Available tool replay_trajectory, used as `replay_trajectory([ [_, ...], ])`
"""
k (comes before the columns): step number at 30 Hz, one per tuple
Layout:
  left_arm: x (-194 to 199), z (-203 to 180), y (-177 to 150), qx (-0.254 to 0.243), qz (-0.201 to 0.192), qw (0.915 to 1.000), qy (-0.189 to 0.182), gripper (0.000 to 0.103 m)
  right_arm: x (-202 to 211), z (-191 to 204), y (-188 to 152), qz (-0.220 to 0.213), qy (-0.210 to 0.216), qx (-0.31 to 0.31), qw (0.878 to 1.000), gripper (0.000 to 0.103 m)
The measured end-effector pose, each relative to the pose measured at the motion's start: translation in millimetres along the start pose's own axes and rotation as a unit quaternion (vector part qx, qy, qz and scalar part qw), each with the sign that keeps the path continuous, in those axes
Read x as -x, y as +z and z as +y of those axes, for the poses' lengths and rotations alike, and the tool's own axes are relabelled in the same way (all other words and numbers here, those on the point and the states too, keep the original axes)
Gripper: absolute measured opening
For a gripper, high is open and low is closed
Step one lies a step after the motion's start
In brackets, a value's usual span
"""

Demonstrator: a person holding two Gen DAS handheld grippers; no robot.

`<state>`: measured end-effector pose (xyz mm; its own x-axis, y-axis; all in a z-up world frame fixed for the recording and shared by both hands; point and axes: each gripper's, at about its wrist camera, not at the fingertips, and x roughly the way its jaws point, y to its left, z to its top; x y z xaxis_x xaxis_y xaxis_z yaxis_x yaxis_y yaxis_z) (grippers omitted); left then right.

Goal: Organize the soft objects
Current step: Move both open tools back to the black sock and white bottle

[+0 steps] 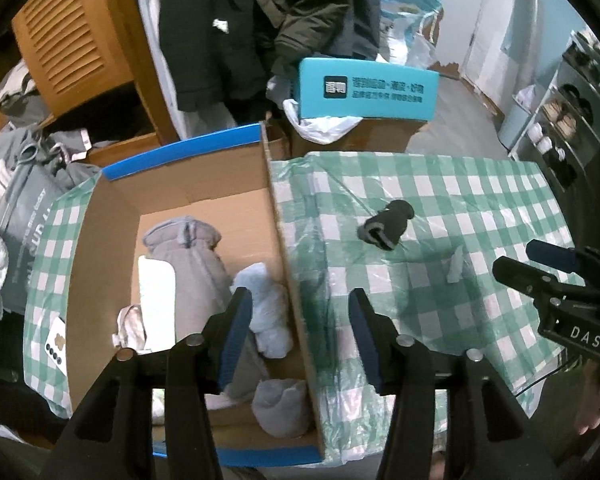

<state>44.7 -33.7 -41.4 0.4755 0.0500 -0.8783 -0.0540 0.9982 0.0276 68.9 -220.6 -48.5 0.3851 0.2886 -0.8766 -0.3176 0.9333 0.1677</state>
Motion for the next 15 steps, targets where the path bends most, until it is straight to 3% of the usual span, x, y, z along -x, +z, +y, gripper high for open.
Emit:
replay_trajectory([
  [15, -22.7, -52.8, 6.3, -0.051, 0.019, 0.9985, -0.005, 0.060, -13.9, -61.4, -11.9, 0.014, -0.023, -0.062, 0.998, 0.062],
])
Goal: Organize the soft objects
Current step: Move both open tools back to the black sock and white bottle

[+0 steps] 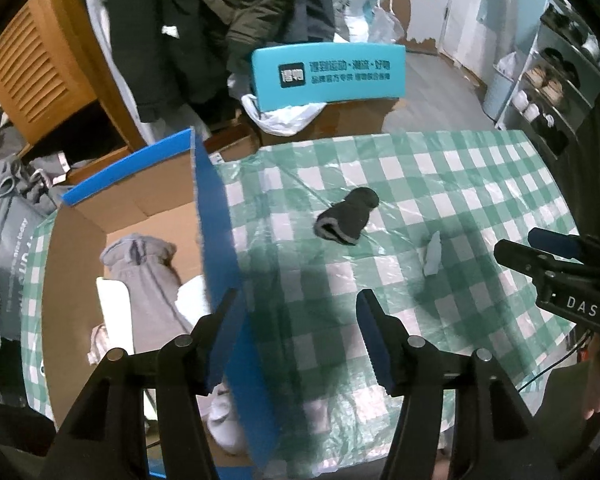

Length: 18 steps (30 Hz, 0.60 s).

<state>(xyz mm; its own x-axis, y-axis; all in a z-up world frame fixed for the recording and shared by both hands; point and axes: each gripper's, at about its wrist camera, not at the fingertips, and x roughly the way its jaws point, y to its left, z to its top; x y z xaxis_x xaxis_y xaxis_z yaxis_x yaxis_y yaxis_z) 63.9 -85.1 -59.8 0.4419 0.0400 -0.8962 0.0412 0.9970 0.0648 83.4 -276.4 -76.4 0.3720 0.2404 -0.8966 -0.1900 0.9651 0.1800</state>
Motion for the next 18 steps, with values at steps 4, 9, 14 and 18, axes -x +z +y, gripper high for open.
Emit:
replay_trajectory([
  [4, -14.9, -6.1, 3.9, 0.002, 0.017, 0.9998, -0.007, 0.060, -11.9, -6.6, 1.4, 0.009, -0.001, -0.010, 1.000, 0.062],
  [9, -34.2, -8.7, 8.7, 0.009, 0.035, 0.9993, -0.011, 0.060, -30.0, -9.2, 6.7, 0.020, 0.000, -0.015, 1.000, 0.062],
  [14, -52.5, -11.1, 13.1, 0.018, 0.049, 0.9985, -0.017, 0.060, -53.2, -5.7, 10.4, 0.035, -0.009, -0.005, 0.999, 0.062],
  [18, -67.5, -14.7, 16.9, 0.013, 0.059, 0.9980, -0.015, 0.060, -68.0, -6.0, 11.7, 0.047, -0.014, -0.003, 0.999, 0.062],
])
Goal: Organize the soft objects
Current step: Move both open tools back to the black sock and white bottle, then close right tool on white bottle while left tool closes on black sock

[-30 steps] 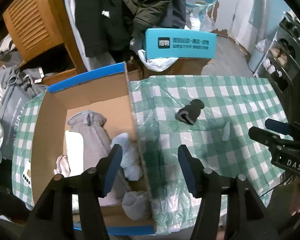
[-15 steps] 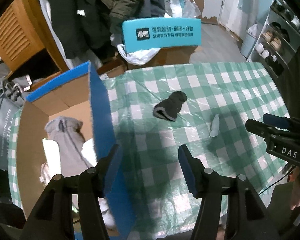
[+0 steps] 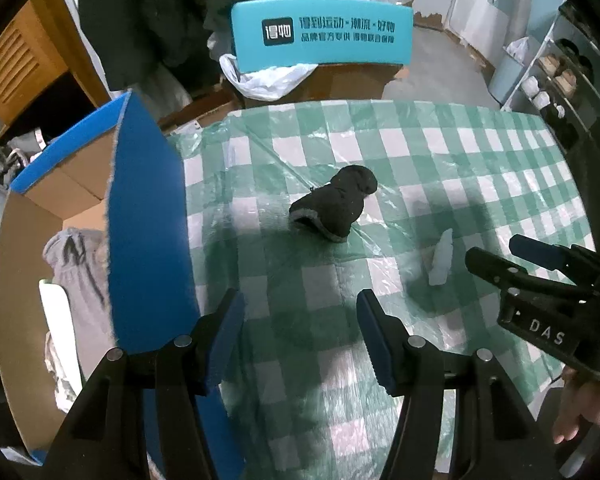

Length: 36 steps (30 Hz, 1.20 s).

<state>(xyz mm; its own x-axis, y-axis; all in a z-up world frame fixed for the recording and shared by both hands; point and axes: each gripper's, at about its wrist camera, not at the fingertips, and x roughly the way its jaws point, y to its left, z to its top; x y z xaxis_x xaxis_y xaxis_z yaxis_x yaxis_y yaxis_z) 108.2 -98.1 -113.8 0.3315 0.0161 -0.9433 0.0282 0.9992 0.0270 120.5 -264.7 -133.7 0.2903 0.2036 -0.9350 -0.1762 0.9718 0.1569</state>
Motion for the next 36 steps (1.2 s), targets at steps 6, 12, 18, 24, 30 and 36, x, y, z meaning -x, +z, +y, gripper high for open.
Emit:
replay_trajectory([
  [6, -16.1, 1.4, 6.0, 0.002, 0.016, 0.9999, -0.002, 0.060, -17.8, 1.5, 4.0, 0.014, -0.002, -0.001, 1.000, 0.062],
  [12, -26.9, 3.9, 9.9, 0.004, 0.027, 0.9996, -0.004, 0.060, -35.0, 5.9, 4.7, 0.030, -0.003, 0.002, 1.000, 0.062],
  [18, -33.8, 4.0, 12.8, 0.002, 0.032, 0.9995, -0.005, 0.060, -47.2, 9.8, 3.6, 0.043, -0.013, 0.007, 0.999, 0.049],
  [24, -38.9, -0.3, 19.3, -0.002, 0.035, 0.9993, -0.010, 0.060, -58.1, 7.8, -0.3, 0.055, -0.009, 0.002, 0.998, 0.033],
  [30, -37.4, -5.3, 30.8, 0.001, 0.028, 0.9993, -0.022, 0.064, -57.0, 7.7, 0.3, 0.045, 0.002, 0.008, 0.999, 0.017],
  [36, -39.6, -12.4, 44.7, -0.009, 0.013, 0.9995, -0.029, 0.064, -41.7, 2.5, 9.2, 0.025, 0.012, 0.000, 1.000, 0.017],
])
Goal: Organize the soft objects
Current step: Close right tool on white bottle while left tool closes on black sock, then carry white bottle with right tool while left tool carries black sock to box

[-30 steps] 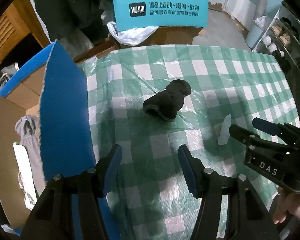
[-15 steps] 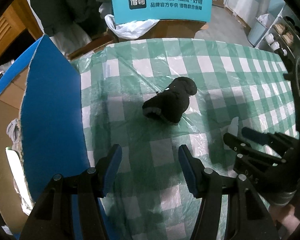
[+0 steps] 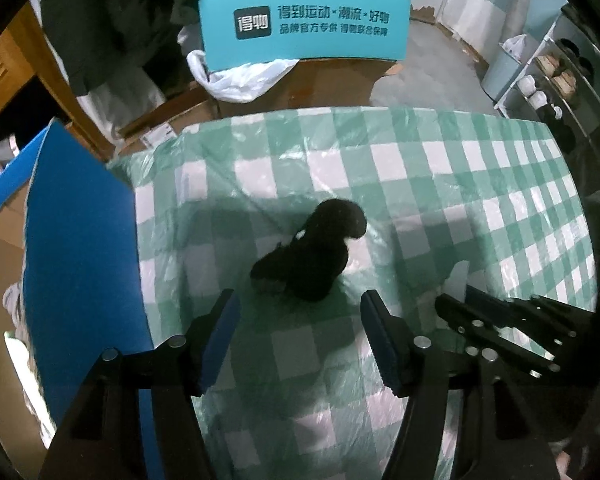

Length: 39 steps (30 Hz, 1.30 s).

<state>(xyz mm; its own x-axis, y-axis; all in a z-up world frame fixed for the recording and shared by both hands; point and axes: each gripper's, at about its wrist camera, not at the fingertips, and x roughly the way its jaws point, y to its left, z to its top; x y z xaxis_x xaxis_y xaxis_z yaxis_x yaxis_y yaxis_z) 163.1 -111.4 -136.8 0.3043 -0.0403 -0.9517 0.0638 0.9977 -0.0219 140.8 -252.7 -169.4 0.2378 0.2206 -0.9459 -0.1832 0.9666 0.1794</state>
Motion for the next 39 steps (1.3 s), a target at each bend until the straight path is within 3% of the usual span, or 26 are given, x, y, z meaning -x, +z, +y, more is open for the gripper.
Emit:
replay_trajectory([
  [9, -25.1, -5.1, 13.1, -0.013, 0.012, 0.9998, 0.013, 0.064, 36.2, -16.6, 2.1, -0.037, 0.012, -0.014, 0.999, 0.017],
  [17, -36.2, -9.5, 14.1, -0.021, 0.008, 0.9997, 0.014, 0.064, 35.3, -15.6, 11.7, -0.040, 0.017, -0.025, 0.999, 0.017],
  [26, -41.4, -20.1, 8.3, -0.049, 0.012, 0.9987, 0.009, 0.037, 39.2, -16.7, 13.5, -0.042, 0.021, -0.030, 0.998, 0.017],
  [39, -14.5, -34.1, -2.3, -0.069, -0.010, 0.9976, 0.008, 0.035, 51.6, -15.4, 12.5, -0.053, 0.022, -0.025, 0.998, 0.017],
])
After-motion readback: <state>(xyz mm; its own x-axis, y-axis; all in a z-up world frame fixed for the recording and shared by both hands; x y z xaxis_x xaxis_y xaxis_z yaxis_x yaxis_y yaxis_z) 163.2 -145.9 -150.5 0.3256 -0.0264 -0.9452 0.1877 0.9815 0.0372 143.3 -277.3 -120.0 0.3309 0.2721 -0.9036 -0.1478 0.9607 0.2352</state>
